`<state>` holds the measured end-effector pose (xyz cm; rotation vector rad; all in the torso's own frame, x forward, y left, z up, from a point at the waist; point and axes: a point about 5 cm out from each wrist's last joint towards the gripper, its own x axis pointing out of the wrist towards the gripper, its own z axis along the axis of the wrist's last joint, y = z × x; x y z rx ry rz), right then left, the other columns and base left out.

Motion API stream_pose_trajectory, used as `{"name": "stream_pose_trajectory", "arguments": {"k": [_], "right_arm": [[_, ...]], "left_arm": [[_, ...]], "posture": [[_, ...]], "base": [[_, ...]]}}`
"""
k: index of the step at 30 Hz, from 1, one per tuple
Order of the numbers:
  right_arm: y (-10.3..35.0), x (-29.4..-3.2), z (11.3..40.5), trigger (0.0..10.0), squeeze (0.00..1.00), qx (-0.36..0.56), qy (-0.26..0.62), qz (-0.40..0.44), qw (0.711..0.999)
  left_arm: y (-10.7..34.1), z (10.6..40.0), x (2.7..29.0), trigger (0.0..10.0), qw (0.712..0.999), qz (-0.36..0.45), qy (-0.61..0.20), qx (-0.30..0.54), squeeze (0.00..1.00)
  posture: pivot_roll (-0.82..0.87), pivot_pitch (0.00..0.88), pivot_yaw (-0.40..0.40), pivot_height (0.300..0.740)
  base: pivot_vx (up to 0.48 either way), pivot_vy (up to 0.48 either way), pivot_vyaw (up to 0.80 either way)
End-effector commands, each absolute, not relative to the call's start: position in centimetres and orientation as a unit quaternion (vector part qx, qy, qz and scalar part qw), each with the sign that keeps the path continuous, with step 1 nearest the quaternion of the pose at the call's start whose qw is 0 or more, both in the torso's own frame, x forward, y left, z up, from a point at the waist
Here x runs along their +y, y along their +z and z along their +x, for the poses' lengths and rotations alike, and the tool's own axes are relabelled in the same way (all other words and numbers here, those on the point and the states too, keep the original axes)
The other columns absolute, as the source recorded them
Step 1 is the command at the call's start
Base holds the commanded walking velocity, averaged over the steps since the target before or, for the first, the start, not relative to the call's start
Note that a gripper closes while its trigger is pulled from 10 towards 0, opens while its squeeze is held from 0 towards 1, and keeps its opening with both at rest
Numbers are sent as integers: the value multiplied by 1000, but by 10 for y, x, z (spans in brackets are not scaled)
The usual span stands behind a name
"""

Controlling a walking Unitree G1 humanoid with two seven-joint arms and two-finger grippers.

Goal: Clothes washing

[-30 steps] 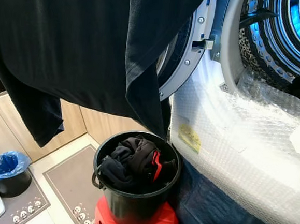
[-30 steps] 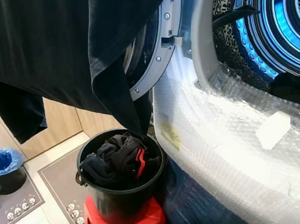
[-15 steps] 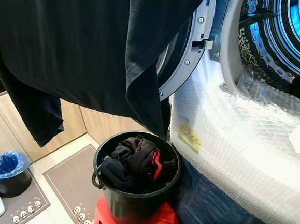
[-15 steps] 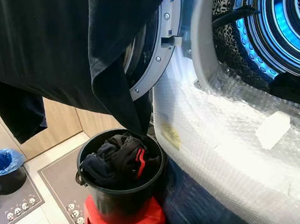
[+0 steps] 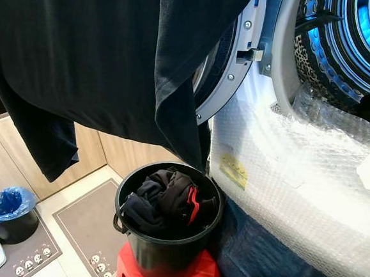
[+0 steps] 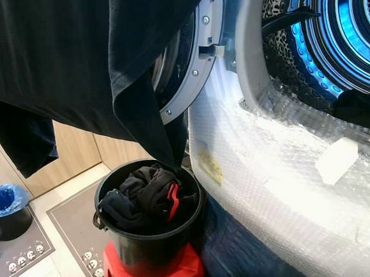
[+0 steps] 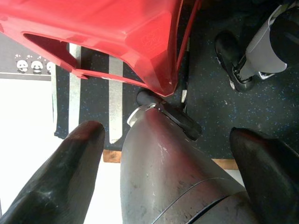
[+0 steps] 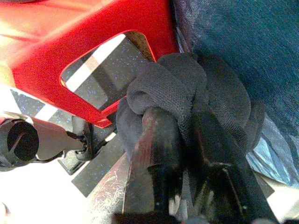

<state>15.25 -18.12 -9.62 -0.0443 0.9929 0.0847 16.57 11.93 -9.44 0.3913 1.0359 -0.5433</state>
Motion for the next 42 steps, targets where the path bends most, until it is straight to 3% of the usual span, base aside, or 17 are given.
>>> {"name": "stream_pose_trajectory", "arguments": {"k": [1,42], "right_arm": [[-98,-176,150,10000,0,481,51,-20,875],[-98,-176,149,10000,0,483,48,-16,874]], "left_arm": [[-97,160,130,10000,811,187,-245,498,0],[-99,157,130,10000,810,184,-238,504,0]], "posture": [[-153,0,55,740],[-145,0,54,740]], "base": [[0,0,0],[0,0,0]]}}
